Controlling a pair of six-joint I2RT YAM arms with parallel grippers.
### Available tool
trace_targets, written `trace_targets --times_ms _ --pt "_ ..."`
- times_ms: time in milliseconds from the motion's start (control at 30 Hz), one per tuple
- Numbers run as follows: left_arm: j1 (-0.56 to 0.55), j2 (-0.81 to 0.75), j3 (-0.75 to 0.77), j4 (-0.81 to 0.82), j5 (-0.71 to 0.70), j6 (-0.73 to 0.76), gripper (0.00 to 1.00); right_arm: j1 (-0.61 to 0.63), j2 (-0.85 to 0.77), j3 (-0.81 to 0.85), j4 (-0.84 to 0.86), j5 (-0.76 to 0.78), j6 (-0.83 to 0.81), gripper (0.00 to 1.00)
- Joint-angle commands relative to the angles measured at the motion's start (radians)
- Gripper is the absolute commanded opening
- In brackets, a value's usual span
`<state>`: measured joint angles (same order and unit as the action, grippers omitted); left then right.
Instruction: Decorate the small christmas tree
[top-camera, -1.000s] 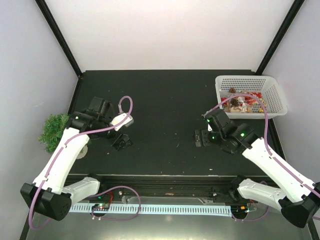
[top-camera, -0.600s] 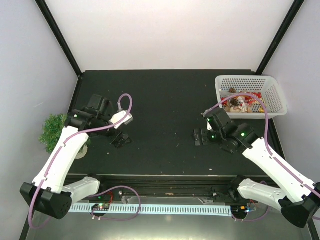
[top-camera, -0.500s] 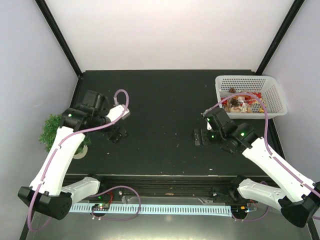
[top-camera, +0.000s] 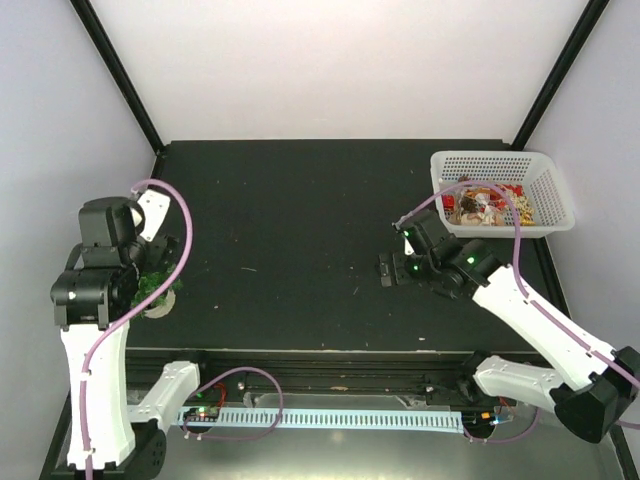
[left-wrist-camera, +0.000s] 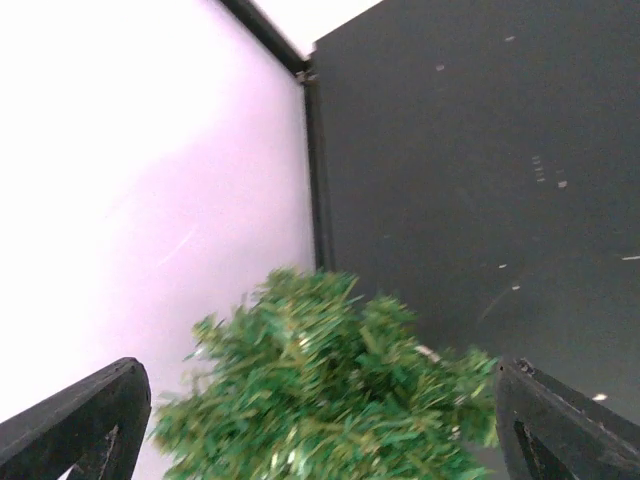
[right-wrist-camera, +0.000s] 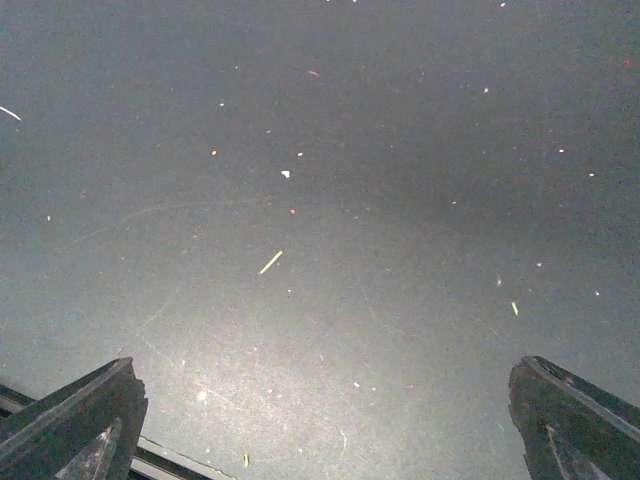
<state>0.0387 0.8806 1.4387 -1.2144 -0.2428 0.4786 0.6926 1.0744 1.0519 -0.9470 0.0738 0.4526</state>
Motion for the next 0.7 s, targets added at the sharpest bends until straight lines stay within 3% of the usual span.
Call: trace_targets --times_ms 0,133,233,400,567,667 --pt "0.024 -0.048 -0.014 0.021 -0.196 -0.02 0.94 0.005 0.044 0.006 0.05 -0.036 -0.024 1.0" --pt "0.034 -0.075 -0.028 0.043 -0.295 -0.096 0.91 0.005 0.072 0.014 0.063 -0.056 -0.032 1.0" --pt "0.056 -0.087 -0.068 0.045 -0.356 -0.193 0.77 0.005 0.104 0.039 0.049 -0.074 -0.04 1.0" --pt "0.08 -0.108 -0.117 0.036 -0.237 -0.289 0.56 0.005 0.168 0.105 -0.004 -0.097 -0.057 0.99" --pt "0.136 -0.104 -0.175 0.087 -0.226 -0.341 0.5 0.012 0.224 0.157 -0.037 -0.123 -0.04 0.99" --pt "0.142 -0.101 -0.181 0.1 -0.293 -0.393 0.49 0.017 0.247 0.172 -0.053 -0.126 -0.042 0.99"
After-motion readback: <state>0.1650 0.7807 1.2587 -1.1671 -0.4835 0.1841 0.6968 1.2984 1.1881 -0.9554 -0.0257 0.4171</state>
